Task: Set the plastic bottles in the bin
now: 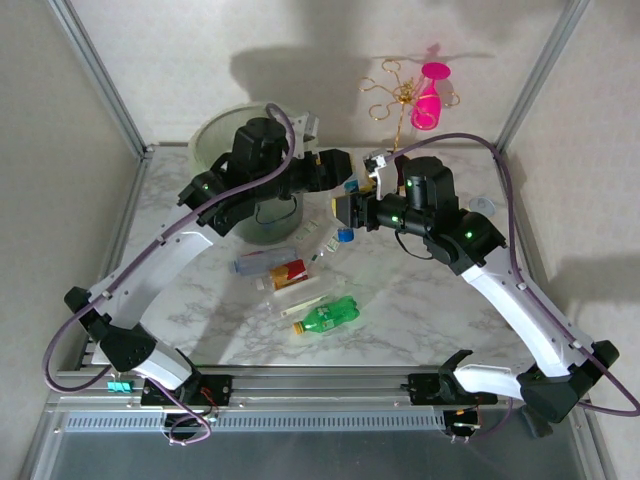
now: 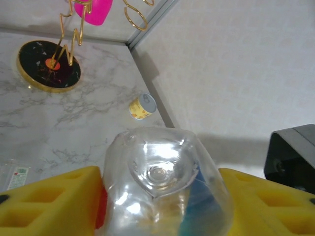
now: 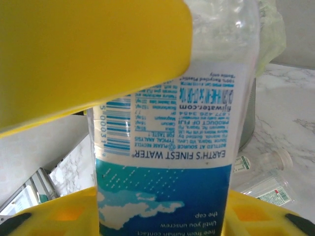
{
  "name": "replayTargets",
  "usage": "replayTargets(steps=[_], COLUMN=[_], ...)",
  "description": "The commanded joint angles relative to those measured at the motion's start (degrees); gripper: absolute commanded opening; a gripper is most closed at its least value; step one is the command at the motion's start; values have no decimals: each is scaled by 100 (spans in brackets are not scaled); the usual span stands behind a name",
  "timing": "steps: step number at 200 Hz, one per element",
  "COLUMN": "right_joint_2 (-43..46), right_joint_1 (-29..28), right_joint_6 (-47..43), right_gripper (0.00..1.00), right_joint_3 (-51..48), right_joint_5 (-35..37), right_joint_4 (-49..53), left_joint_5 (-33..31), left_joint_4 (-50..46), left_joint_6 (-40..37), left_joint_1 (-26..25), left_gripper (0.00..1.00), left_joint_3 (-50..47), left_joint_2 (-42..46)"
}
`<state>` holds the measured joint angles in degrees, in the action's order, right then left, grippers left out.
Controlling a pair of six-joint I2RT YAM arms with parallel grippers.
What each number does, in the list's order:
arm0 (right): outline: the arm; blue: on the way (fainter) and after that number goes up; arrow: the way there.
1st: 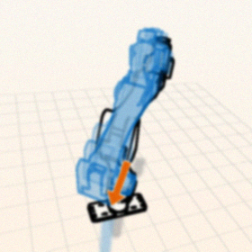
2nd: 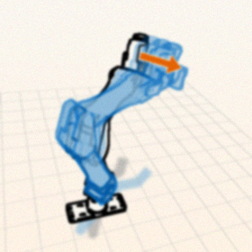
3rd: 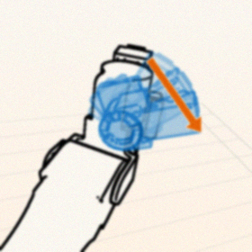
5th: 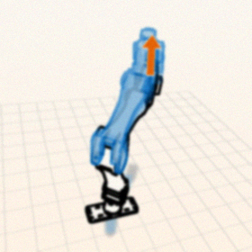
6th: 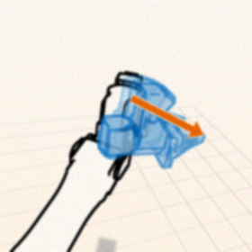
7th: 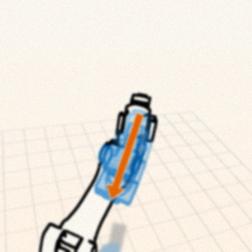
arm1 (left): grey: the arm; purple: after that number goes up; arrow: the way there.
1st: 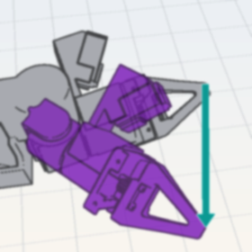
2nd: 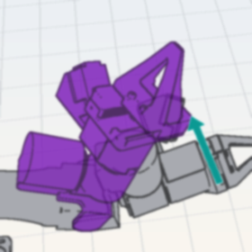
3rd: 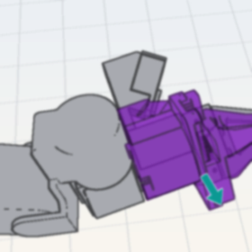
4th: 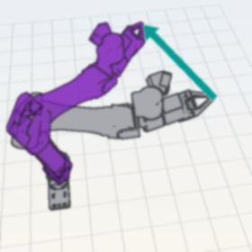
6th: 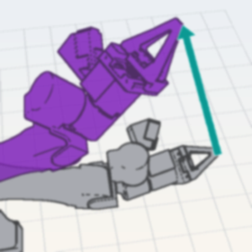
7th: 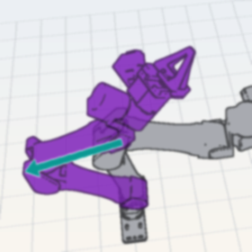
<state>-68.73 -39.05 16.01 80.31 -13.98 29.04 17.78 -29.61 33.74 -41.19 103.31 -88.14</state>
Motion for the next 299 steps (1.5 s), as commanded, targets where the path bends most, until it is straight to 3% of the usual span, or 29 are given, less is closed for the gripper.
replayTargets(steps=[1, 50, 63, 95, 123, 165, 209, 252, 299], right_joint_2=[-35, -150, -148, -147, -81, 133, 305, 366, 527], right_joint_1=[-49, -50, -47, -48, -48, -49, -50, -50, -45], right_joint_6=[-70, -61, -78, -130, -168, -177, -230, 13, 38], right_gripper=[47, 60, 68, 98, 99, 99, 99, 99, 99], right_joint_3=[178, 160, 167, 210, 261, 278, 358, 416, 415], right_joint_5=[23, 193, 246, 360, 456, 699, 851, 679, 739], right_joint_4=[-197, -98, -86, -4, 55, 293, 747, 1002, 1325], left_joint_5=[92, -91, -147, -219, -465, -574, -1337, -1954, -2657], left_joint_4=[7, -23, -2, 56, -4, 354, 1149, 2046, 2929], left_joint_6=[-73, -172, -183, -157, -117, 539, 1054, 1297, 1408], left_joint_1=[-165, -159, -144, -54, 312, 1640, 2522, 2881, 2889], left_gripper=[52, 46, 46, 46, 45, 41, 40, 39, 36], left_joint_3=[168, 164, 129, 58, 50, -210, -434, -723, -1046], left_joint_2=[-59, -15, 12, 42, 122, 410, 532, 296, -238])
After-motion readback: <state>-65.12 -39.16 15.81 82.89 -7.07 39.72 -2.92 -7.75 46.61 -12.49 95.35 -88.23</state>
